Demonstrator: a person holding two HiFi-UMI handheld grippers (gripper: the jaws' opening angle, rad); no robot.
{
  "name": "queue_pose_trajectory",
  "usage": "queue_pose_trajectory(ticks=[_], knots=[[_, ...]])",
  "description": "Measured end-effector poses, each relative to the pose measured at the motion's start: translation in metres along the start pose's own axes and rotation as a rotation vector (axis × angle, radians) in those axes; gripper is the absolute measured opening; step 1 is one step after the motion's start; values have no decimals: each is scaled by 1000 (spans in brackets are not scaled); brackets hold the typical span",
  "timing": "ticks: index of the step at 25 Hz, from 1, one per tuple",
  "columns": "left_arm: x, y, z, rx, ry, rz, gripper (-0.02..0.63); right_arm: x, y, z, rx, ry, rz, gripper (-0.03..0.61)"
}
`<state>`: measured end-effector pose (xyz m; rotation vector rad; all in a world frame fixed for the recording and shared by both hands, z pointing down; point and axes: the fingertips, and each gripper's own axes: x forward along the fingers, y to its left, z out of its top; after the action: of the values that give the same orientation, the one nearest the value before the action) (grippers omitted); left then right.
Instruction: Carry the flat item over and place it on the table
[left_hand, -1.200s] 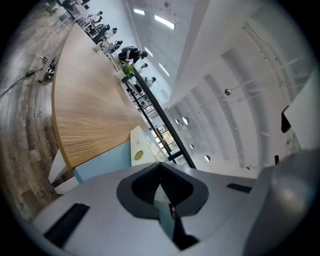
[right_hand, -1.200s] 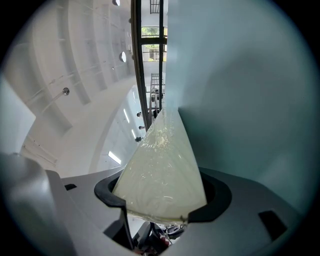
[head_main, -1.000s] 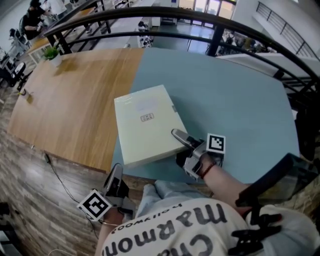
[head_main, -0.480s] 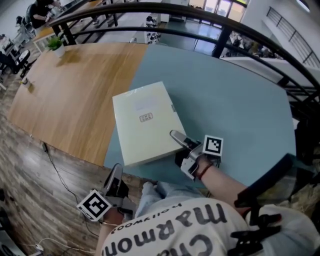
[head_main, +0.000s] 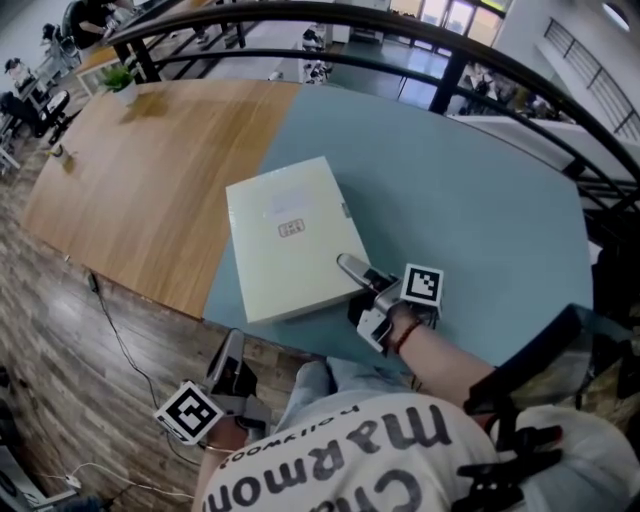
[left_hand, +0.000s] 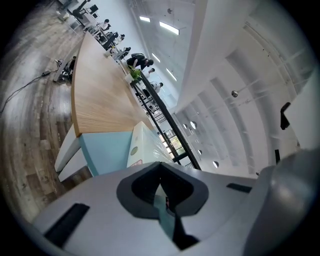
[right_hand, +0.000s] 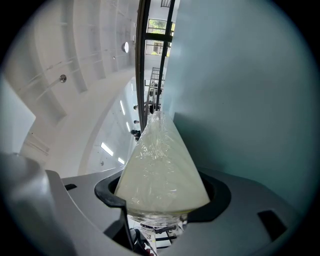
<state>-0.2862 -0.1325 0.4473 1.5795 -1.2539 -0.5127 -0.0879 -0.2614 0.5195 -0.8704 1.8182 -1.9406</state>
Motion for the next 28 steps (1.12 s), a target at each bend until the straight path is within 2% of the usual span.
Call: queue_pose_trajectory(ticks=[17,21,24,28], knots=[[-13,-2,-4,-10,-19,26,3,-2,3,-2,-25,14,-44,313],[-10,-3,-5,18,-8,20,3,-2,3,0,-44,18,-56,313],[-8,0,-7,0,-7,29,3,-2,3,0,-64,21,-61,313],[-6,-2,-6,-23,-7,20,3,2,6,1,-93,29,-22,313]])
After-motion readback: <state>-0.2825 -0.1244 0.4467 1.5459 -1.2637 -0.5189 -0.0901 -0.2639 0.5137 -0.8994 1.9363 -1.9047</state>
